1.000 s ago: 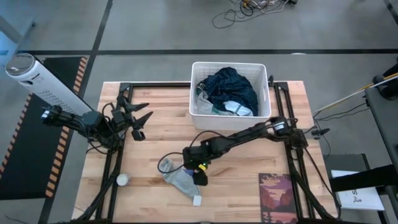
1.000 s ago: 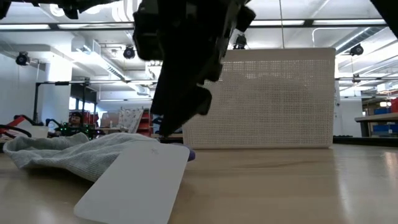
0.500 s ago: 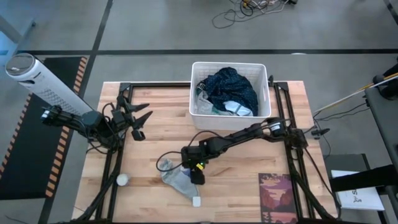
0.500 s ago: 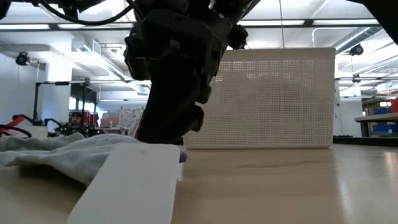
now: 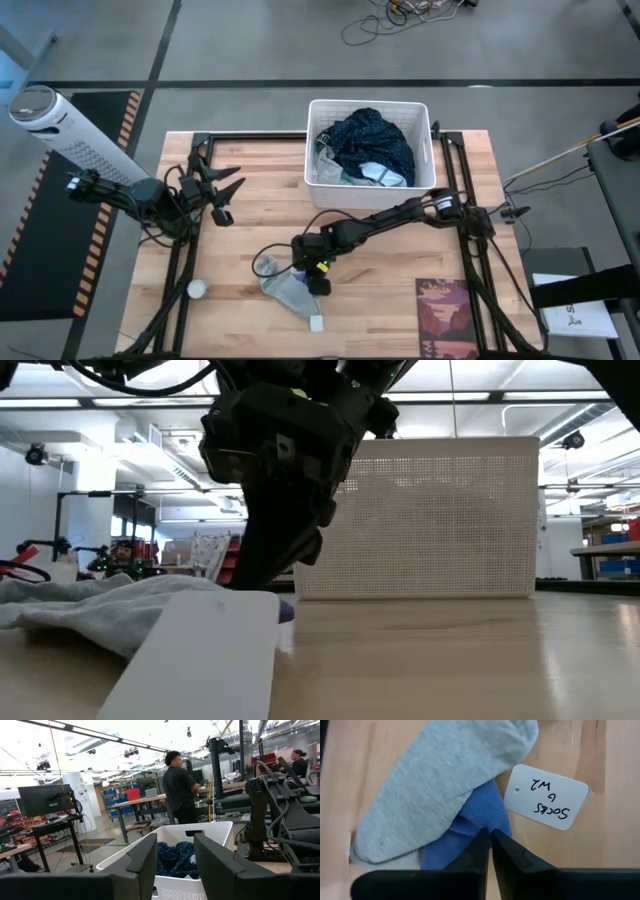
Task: Sort clothes
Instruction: Put the violet sock into the white laundry bin
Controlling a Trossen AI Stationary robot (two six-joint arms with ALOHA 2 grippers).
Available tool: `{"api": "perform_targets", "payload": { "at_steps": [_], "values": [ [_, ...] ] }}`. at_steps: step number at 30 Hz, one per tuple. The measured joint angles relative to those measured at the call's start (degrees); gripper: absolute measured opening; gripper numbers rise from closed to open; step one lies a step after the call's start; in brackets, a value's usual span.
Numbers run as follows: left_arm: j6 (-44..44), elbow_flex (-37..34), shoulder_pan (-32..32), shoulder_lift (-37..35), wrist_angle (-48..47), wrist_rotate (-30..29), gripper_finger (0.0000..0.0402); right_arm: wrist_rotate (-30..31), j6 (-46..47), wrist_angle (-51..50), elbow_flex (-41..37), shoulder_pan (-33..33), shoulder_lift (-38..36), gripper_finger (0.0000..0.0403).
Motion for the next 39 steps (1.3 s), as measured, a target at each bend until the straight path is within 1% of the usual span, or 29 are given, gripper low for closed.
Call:
{"api": "perform_targets", "payload": {
  "at_steps": [4,9,17,21,24,29,31,36,39],
  "values": [
    [0.0,0.0,0.0,0.0,0.0,0.0,0.0118,1.5,-1.0,-2.7,0.0,0.0,-1.4,0.0001],
    [0.0,0.0,0.0,0.0,0.0,0.0,0.0124,6.9,-2.5,-7.3,0.0,-0.3,-5.6,0.0000],
    [0.0,0.0,0.0,0.0,0.0,0.0,0.0120,16.7,-4.2,-11.0,0.0,-0.4,-16.3,0.0000],
    [0.0,0.0,0.0,0.0,0.0,0.0,0.0116,21.2,-5.3,-11.0,0.0,-0.4,-22.2,0.0000],
    [0.0,0.0,0.0,0.0,0.0,0.0,0.0118,26.0,-6.4,-11.3,0.0,-0.4,-26.2,0.0000],
    [0.0,0.0,0.0,0.1,-0.1,0.0,0.0126,38.2,-9.5,-13.3,1.0,-0.8,-32.0,0.0000],
    [0.1,0.0,0.0,0.1,-0.1,0.0,0.0129,42.1,-11.1,-13.5,2.3,-1.5,-33.8,0.0000],
    [0.1,0.0,0.0,0.1,-0.2,0.0,0.0130,48.4,-15.3,-15.0,4.0,-4.6,-37.8,0.0000],
    [0.2,0.0,0.0,0.2,-0.2,0.0,0.0124,49.4,-15.9,-17.0,4.2,-8.2,-40.0,0.0000]
  ]
}}
